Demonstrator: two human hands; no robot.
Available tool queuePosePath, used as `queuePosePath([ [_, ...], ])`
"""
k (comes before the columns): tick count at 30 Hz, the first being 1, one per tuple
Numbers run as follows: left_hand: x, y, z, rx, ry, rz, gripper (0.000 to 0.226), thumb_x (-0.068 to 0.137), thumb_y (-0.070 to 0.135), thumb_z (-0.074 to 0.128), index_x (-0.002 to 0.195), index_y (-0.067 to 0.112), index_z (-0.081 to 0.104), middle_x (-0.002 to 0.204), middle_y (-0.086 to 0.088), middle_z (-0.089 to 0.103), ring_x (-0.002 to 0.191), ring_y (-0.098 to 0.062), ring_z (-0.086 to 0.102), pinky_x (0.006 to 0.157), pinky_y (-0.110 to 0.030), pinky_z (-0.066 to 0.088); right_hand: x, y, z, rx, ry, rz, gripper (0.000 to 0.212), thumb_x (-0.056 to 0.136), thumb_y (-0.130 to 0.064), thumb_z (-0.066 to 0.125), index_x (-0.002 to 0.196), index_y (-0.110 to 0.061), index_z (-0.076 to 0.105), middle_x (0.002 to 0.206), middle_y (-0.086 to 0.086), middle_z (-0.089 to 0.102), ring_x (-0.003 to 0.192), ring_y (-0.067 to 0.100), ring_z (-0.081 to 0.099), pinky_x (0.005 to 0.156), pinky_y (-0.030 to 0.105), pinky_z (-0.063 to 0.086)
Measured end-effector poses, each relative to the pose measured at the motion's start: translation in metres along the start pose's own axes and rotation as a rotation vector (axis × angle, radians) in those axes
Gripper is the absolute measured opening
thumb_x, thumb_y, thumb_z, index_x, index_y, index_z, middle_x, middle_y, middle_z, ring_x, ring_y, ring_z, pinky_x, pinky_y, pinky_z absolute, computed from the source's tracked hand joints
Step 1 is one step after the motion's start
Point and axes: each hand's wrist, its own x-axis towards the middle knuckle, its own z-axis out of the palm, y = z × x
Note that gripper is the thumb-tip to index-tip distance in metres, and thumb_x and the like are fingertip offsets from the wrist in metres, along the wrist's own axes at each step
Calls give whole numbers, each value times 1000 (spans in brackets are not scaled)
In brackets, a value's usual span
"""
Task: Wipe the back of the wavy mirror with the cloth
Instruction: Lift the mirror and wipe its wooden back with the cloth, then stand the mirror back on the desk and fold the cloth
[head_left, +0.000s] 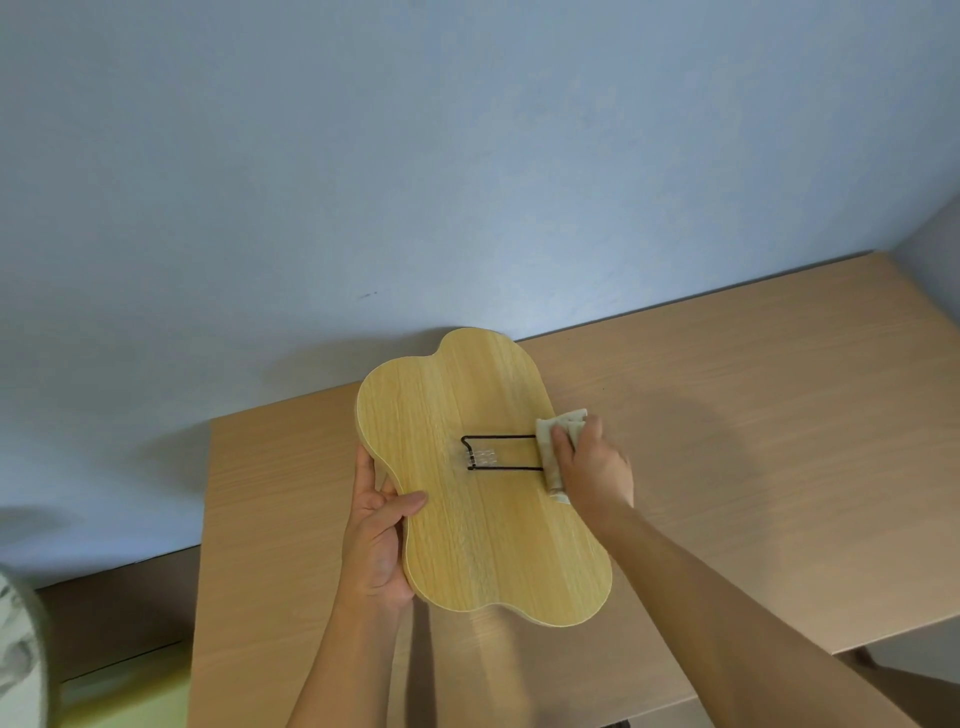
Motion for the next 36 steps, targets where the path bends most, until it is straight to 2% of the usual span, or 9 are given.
queuePosePath([
  [3, -3, 3, 10, 8, -13, 7, 100, 75, -17, 61, 152, 47, 53, 145, -6, 70, 132, -36, 64, 89, -56, 63, 8, 17, -9, -74, -5, 4, 41, 109, -42, 43, 123, -4, 49, 94, 13, 73, 81, 35, 72, 84, 48, 57],
  [7, -10, 7, 28, 15, -10, 6, 104, 72, -17, 63, 154, 45, 51, 141, -4, 73, 132, -35, 65, 81, -50, 65, 14, 32, -35, -3, 59, -13, 24, 106, -28, 51, 120, -10, 43, 97, 13, 69, 74, 35, 67, 68, 49, 59],
  [11, -17, 9, 54, 61, -24, 29, 104, 77, -24, 59, 152, 47, 53, 142, -4, 72, 128, -34, 68, 83, -53, 65, 14, 38, -64, 42, 94, -99, 57, 107, -24, 45, 154, -45, 22, 88, 2, 66, 65, 29, 66, 64, 45, 59],
  [17, -32, 5, 116, 166, -54, 87, 110, 79, -33, 48, 155, 46, 50, 140, -4, 73, 115, -30, 76, 79, -51, 66, 13, 32, -88, -23, -14, -221, 34, 108, -22, 43, 130, -39, 63, 120, 9, 58, 81, 33, 69, 67, 46, 64],
  [22, -43, -8, 171, 244, -45, 133, 115, 78, -36, 46, 156, 49, 48, 137, 1, 73, 91, -26, 80, 63, -49, 66, 24, 28, -97, -107, -216, -353, 45, 94, -43, 67, 138, -43, 57, 142, 3, 55, 105, 29, 68, 78, 38, 56],
  [26, -48, -20, 208, 368, -5, 171, 113, 83, -34, 43, 158, 50, 45, 143, 2, 69, 102, -37, 75, 82, -70, 59, 39, 30, -99, -147, -355, -420, 85, 80, -56, 80, 152, -50, 37, 157, 6, 45, 133, 33, 56, 96, 45, 51],
  [29, -48, -30, 228, 425, 32, 190, 112, 85, -32, 43, 158, 53, 43, 150, 3, 66, 123, -44, 69, 97, -80, 50, 51, 33, -98, -112, -373, -449, 77, 81, -57, 76, 145, -57, 33, 143, 5, 52, 123, 36, 61, 88, 45, 53],
  [32, -46, -41, 243, 445, 51, 205, 113, 82, -32, 46, 157, 52, 44, 142, -3, 72, 100, -28, 77, 86, -56, 59, 60, 41, -99, -82, -358, -484, 55, 82, -59, 73, 129, -55, 44, 109, -11, 48, 103, 29, 67, 74, 41, 55],
  [36, -42, -54, 255, 487, 65, 211, 108, 87, -28, 50, 159, 52, 39, 148, 0, 68, 99, -19, 71, 81, -38, 59, 70, 55, -106, -50, -362, -515, 45, 84, -58, 72, 121, -54, 47, 110, -11, 53, 92, 24, 64, 74, 46, 59],
])
